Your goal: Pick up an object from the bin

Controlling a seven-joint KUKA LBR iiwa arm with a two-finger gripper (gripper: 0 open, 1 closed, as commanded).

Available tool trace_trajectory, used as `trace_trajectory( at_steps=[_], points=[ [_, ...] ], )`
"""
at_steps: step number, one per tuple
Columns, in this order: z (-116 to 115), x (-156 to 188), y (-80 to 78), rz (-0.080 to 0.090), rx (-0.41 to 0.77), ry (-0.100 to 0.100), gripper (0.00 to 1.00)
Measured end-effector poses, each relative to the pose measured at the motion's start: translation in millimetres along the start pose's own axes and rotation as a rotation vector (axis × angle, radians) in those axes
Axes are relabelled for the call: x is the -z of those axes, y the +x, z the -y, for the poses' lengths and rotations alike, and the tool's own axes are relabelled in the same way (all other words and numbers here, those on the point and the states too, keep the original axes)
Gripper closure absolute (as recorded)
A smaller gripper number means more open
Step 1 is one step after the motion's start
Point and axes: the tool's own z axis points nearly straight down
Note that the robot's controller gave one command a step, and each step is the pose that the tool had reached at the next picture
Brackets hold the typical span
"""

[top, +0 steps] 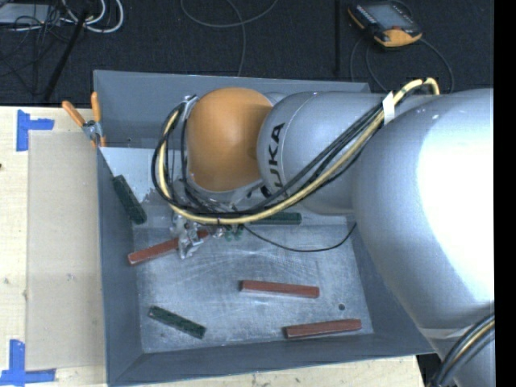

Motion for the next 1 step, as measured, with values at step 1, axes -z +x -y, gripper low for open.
trace_trajectory(
  at_steps=[1],
  points=[
    [-0.4, 16.3, -2.1, 0.009, 0.000, 0.000, 1.00]
  ],
)
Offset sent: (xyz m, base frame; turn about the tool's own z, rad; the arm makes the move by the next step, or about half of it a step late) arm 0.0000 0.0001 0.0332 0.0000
